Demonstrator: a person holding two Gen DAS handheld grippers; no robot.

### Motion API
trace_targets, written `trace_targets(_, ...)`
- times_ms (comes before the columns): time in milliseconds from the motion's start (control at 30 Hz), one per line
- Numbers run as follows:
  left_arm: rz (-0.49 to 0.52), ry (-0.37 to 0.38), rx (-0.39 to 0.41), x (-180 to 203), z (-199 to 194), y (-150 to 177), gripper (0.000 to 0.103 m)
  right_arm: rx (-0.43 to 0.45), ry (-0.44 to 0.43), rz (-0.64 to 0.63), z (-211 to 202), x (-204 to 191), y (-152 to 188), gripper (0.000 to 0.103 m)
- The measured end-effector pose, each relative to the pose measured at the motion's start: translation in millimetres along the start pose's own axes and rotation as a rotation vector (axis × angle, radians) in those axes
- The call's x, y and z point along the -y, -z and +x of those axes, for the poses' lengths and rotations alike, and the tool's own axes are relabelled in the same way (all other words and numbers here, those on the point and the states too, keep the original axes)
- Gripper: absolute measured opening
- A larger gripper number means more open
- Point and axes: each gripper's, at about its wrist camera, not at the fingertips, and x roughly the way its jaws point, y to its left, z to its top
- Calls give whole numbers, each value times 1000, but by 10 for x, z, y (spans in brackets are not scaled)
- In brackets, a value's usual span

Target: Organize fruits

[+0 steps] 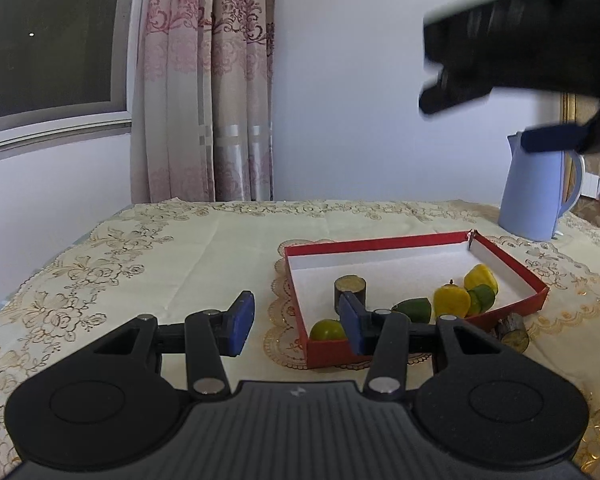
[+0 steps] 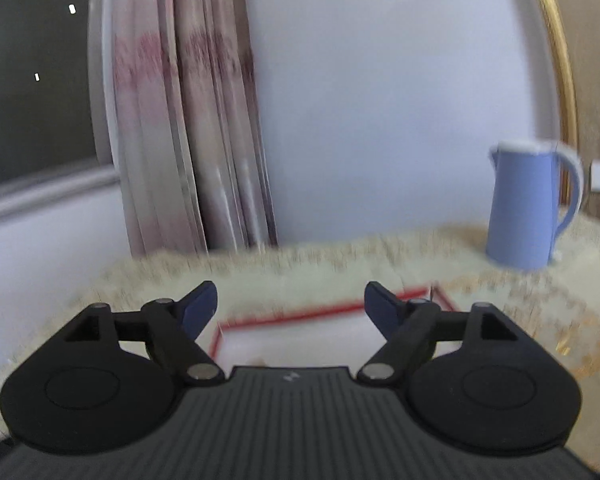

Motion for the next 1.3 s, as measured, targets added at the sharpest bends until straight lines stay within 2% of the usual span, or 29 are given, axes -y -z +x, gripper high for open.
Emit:
trace_targets(200,13,-29,26,-45,-257,-7,46,48,-68,22,-388,-134,-32,86)
trace_targets(333,5,-39,47,-100,-464,1,46,20,-87,30,-447,-168,-12,86)
trace_targets(533,3,-44,54,-160,-697,35,46,22,-106,12,-766,-233,53,86)
trace_targets(633,-4,-43,47,-181,-760,47,46,43,-137,20,-995,-246,108,87)
trace_targets(733,6,-60,50,-177,-812,50,46,82,-165,39,-1232,-263,127,94)
trace_targets(867,6,-73,53,-175,-866,56,46,136,-186,-1,-1471,-338,132,98)
trace_targets(1100,3,-108,38,-219,-867,64,46,110,-252,-18,-1564,-390,229,98)
trace_targets(1300,-7,-120,19,-255,-845,73,46,79,-327,16,-1654,-362,278,99)
